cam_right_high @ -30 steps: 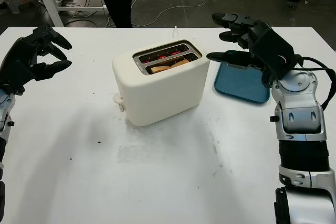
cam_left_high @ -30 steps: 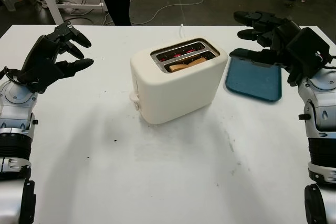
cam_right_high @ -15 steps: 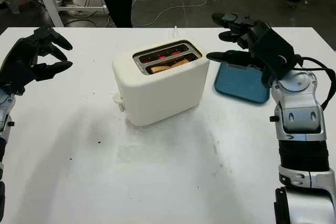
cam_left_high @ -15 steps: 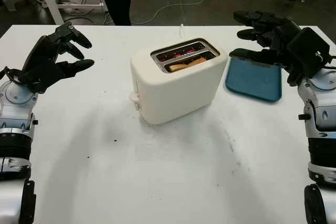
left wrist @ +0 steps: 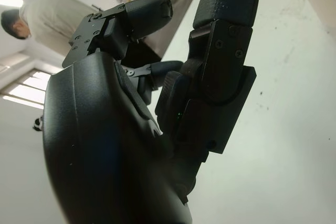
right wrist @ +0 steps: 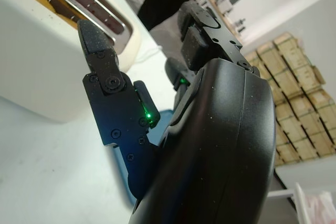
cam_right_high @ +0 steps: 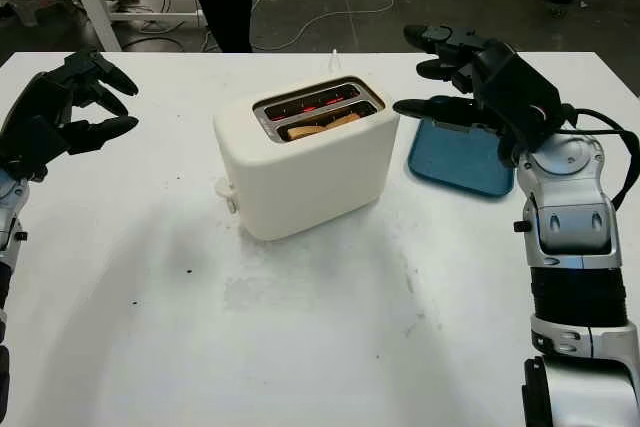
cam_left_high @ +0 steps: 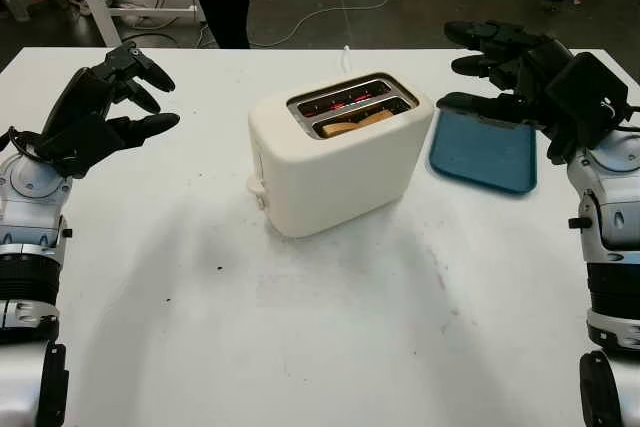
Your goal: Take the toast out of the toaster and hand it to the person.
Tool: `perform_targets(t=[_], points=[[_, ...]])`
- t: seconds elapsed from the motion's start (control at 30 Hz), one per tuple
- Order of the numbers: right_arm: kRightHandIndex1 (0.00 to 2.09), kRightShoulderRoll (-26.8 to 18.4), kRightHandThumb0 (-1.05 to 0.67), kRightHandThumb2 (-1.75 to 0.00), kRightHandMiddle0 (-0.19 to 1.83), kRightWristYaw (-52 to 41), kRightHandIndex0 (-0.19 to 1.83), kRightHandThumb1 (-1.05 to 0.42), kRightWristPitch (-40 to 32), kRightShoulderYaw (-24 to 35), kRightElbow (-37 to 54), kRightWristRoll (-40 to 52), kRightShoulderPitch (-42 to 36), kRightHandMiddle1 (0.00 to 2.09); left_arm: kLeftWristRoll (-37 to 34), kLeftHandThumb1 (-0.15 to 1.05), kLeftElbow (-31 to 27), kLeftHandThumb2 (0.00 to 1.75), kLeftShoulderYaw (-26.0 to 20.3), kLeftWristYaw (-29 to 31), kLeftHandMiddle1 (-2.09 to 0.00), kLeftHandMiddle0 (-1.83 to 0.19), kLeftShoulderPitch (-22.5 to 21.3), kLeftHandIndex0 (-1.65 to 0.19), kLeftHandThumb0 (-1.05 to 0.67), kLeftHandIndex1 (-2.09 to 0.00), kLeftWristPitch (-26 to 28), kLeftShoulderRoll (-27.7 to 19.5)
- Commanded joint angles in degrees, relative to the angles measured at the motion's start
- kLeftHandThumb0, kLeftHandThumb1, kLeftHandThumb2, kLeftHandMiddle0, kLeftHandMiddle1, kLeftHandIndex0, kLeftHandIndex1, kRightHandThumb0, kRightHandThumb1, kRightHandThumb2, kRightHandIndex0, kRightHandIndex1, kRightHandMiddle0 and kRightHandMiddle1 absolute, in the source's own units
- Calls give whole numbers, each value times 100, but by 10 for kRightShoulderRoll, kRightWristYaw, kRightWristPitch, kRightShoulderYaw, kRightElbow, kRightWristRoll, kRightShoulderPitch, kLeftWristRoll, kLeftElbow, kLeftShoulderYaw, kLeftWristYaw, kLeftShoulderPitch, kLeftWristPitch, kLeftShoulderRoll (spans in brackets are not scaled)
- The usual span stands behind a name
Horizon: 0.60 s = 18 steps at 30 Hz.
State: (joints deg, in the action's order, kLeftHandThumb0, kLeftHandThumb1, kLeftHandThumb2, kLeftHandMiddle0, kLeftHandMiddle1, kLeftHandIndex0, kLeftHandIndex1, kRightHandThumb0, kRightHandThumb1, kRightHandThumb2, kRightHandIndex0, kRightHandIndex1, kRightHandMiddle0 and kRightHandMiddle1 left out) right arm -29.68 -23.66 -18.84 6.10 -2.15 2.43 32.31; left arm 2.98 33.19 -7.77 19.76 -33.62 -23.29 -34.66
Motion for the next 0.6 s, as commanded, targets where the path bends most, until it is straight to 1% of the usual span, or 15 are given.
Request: perform_targets(t=[0.0, 0.1, 0.3, 0.57], points=[[80, 0, -43, 0, 48, 3, 8, -73, -1, -1, 8, 2, 8, 3, -4, 92, -5, 15, -1, 0, -165, -24, -2, -21, -105, -157, 0, -4], [80, 1, -40, 0, 48, 4, 8, -73, -1, -2, 8, 0, 8, 3, -2, 92, -3, 16, -1, 0, -165, -24, -2, -20, -105, -157, -3, -5], [79, 2, -42, 0, 47, 2, 7, -73, 1, 2, 8, 7, 7, 2, 0, 92, -1, 17, 0, -1, -163, -22, -3, -18, -105, -157, -3, -5], [80, 2, -41, 0, 47, 2, 7, -73, 0, 2, 8, 7, 8, 2, 1, 92, -9, 18, 1, -4, -165, -24, -2, -20, -105, -158, 1, -3]])
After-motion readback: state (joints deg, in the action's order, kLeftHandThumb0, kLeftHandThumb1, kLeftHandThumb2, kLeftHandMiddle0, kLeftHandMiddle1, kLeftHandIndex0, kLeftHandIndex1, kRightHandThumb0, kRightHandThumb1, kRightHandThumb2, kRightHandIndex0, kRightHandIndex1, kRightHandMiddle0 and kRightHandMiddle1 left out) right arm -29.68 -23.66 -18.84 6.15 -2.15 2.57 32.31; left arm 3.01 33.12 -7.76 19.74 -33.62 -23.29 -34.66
